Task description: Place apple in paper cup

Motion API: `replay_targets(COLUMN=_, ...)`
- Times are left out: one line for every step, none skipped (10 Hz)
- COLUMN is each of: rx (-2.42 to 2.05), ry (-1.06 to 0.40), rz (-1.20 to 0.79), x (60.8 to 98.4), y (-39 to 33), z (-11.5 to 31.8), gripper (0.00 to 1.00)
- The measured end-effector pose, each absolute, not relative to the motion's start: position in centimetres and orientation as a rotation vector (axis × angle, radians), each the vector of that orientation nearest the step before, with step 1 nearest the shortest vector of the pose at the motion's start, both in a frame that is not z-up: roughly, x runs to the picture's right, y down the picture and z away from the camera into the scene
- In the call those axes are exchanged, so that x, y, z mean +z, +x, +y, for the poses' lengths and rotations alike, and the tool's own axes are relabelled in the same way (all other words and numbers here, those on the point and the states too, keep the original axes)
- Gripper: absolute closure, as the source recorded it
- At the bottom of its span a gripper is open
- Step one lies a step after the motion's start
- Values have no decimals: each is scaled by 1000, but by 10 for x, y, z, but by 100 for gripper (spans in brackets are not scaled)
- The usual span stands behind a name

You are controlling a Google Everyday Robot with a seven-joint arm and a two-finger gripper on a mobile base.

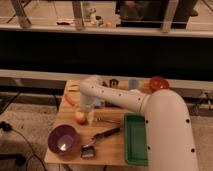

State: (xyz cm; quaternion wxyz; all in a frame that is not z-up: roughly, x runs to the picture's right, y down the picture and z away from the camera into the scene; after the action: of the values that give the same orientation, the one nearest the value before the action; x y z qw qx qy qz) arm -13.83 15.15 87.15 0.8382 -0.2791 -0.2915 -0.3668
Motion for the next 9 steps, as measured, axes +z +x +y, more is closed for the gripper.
replay_targets(rx=-776, ry=-590, rz=-621, x=871, y=-139, z=151, gripper=20)
replay_targets(rx=-775, ry=-590, rz=-627, x=871, y=-140, z=151, gripper=20)
replay_targets(rx=-776, ry=-589, rz=-631, x=870, y=-140, z=151, gripper=20)
replay_targets(rx=-779, ry=-590, rz=-637, x=870, y=-142, z=151, gripper=20)
replay_targets(rx=-784, ry=-595, rz=-646, x=869, y=-144, z=151, gripper=20)
replay_targets(rx=-786, ry=-601, rz=-656, x=868, y=-145, z=151, gripper=20)
replay_targets(rx=-787, ry=-610, rz=-664, x=867, y=-148, z=152, gripper=20)
replay_targets(rx=-787, ry=-615, rz=-672, x=865, y=-151, z=152, gripper=20)
replay_targets(rx=-789, ry=-624, rz=-678, x=864, y=-153, z=153, gripper=20)
